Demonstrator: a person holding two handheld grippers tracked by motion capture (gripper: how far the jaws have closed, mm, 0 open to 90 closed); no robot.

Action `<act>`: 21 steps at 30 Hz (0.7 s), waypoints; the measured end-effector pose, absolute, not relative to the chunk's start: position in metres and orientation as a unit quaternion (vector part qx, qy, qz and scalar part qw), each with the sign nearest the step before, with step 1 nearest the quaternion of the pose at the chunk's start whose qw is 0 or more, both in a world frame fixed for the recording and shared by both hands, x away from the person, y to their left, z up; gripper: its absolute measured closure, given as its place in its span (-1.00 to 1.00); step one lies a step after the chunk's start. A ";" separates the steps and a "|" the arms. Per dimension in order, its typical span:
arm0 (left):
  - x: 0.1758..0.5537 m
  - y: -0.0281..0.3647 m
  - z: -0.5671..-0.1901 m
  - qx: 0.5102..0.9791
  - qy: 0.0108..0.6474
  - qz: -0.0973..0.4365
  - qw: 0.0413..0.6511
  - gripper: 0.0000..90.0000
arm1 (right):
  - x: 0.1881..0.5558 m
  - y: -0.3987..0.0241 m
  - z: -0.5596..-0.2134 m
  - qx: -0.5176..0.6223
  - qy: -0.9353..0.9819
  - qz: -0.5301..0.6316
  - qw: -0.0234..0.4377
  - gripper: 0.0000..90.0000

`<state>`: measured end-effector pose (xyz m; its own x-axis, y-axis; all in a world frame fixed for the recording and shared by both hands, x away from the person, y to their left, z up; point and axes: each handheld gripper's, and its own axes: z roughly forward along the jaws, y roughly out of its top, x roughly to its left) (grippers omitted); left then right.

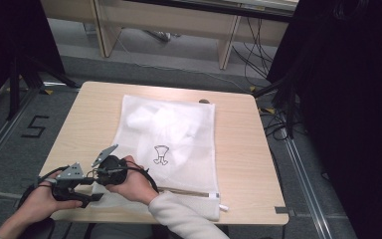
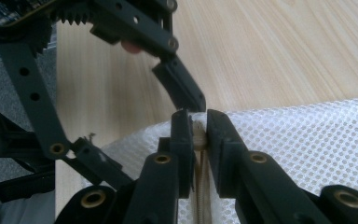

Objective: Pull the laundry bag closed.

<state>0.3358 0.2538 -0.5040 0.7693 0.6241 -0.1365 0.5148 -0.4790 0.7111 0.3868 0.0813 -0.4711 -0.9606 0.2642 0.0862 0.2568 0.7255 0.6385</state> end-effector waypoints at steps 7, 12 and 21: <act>0.339 0.252 -0.505 0.848 0.354 0.053 0.392 0.10 | 0.388 0.078 -0.465 0.129 0.928 0.348 0.019 0.82; 0.342 0.255 -0.503 0.837 0.375 0.047 0.396 0.48 | 0.386 0.075 -0.463 0.132 0.929 0.346 0.010 0.82; 0.342 0.255 -0.499 0.830 0.378 0.038 0.409 0.85 | 0.386 0.067 -0.461 0.128 0.931 0.341 0.009 0.82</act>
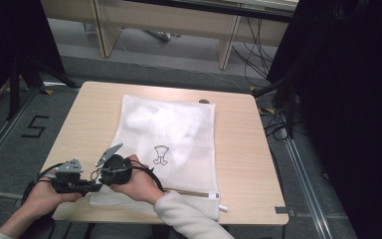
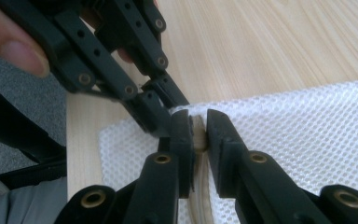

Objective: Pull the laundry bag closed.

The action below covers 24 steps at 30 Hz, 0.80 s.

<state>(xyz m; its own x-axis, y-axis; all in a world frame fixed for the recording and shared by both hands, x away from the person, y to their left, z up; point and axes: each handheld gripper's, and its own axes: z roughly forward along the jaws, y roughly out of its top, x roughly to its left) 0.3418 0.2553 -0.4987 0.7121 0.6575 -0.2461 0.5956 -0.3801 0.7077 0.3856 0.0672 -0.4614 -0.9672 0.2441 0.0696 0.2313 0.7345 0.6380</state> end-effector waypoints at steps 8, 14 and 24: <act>0.340 0.255 -0.494 0.831 0.378 0.039 0.407 0.89 | 0.383 0.060 -0.464 0.125 0.935 0.331 0.007 0.83; 0.340 0.255 -0.493 0.828 0.381 0.042 0.410 0.89 | 0.382 0.054 -0.467 0.132 0.939 0.319 0.006 0.83; 0.340 0.255 -0.493 0.832 0.375 0.049 0.406 0.89 | 0.381 0.053 -0.467 0.133 0.940 0.314 0.005 0.83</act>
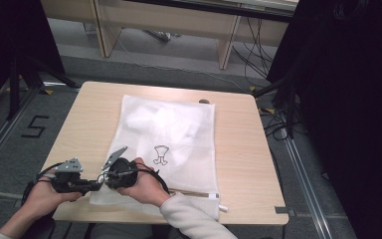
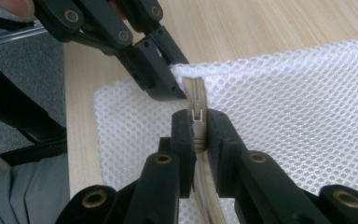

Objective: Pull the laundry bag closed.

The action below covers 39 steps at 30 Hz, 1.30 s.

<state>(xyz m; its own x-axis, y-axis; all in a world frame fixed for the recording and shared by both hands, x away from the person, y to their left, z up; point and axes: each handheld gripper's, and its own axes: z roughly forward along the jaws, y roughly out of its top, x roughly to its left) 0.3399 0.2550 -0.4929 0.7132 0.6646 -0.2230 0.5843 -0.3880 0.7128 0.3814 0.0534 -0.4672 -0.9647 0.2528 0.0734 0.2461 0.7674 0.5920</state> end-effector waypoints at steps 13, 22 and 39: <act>0.340 0.255 -0.493 0.831 0.377 0.051 0.407 0.89 | 0.381 0.051 -0.470 0.134 0.941 0.311 0.005 0.83; 0.340 0.255 -0.493 0.832 0.374 0.049 0.408 0.89 | 0.381 0.049 -0.470 0.131 0.942 0.307 0.007 0.83; 0.340 0.256 -0.493 0.829 0.378 0.050 0.409 0.89 | 0.377 0.043 -0.472 0.145 0.945 0.292 0.000 0.83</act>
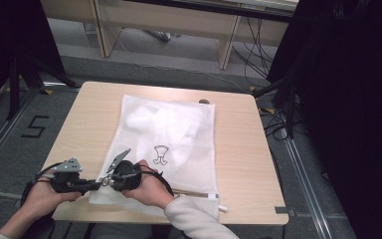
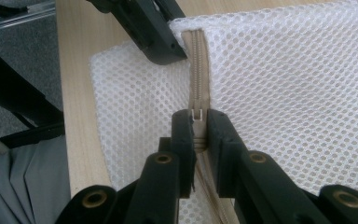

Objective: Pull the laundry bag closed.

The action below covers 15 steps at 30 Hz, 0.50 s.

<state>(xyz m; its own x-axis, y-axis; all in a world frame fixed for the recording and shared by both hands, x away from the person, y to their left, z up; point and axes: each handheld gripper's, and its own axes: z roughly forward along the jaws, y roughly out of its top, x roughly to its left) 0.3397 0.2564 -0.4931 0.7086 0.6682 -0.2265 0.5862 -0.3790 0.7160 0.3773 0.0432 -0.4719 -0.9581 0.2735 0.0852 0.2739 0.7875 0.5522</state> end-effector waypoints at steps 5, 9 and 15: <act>0.339 0.256 -0.493 0.828 0.380 0.053 0.408 0.89 | 0.379 0.041 -0.472 -0.138 -0.947 -0.289 -0.004 0.83; 0.340 0.256 -0.493 0.828 0.380 0.052 0.410 0.89 | 0.378 0.039 -0.472 -0.143 -0.947 -0.286 -0.001 0.83; 0.340 0.257 -0.493 0.829 0.381 0.056 0.406 0.89 | 0.379 0.037 -0.472 -0.137 -0.948 -0.289 -0.003 0.83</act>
<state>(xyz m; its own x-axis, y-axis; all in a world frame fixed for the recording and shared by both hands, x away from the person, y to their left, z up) 0.3399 0.2567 -0.4930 0.7040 0.6767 -0.2156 0.5850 -0.3804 0.7163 0.3794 0.0366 -0.4725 -0.9627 0.2603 0.0740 0.2573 0.7958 0.5481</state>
